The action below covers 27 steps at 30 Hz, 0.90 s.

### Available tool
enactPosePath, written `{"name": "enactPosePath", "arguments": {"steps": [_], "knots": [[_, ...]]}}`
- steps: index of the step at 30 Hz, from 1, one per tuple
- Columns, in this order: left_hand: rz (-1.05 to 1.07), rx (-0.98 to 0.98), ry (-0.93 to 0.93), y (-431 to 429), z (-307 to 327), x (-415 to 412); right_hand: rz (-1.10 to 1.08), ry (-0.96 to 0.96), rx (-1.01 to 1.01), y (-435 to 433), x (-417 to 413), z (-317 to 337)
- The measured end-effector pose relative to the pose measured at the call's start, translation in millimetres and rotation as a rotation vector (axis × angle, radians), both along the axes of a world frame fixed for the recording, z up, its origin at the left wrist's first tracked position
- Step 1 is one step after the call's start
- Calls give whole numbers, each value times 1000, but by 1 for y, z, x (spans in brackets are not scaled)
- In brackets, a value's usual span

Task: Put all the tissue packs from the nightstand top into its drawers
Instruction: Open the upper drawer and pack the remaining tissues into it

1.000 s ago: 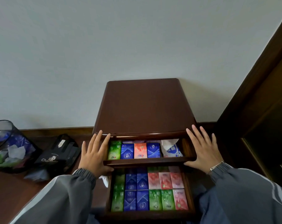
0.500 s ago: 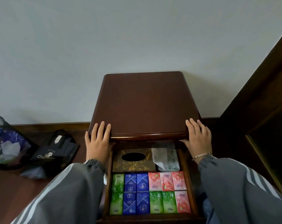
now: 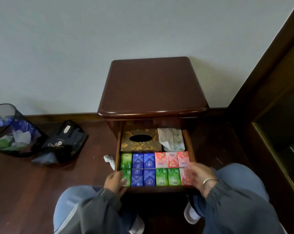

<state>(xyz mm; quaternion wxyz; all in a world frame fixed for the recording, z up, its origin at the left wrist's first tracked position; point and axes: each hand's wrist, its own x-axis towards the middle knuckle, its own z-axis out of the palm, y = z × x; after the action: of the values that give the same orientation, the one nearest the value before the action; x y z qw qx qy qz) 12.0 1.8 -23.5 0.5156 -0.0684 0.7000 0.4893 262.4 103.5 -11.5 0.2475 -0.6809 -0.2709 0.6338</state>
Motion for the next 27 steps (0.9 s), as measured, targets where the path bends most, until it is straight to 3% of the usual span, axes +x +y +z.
{"name": "enactPosePath", "arguments": {"steps": [3, 6, 11, 17, 21, 27], "knots": [[10, -79, -288, -30, -13, 31, 3, 235, -444, -42, 11, -15], [87, -31, -470, -38, -11, 38, -26, 321, -598, -49, 14, -17], [159, 89, -531, -33, -6, 26, -280, 379, -500, -30, 1, -4], [230, 198, -692, -34, -10, 17, -437, 536, -461, -19, -3, -11], [274, 316, -764, -29, -12, 15, -475, 606, -429, -6, -4, -10], [227, 453, -626, 53, -13, -8, -386, 681, -323, 65, -17, -12]]}}
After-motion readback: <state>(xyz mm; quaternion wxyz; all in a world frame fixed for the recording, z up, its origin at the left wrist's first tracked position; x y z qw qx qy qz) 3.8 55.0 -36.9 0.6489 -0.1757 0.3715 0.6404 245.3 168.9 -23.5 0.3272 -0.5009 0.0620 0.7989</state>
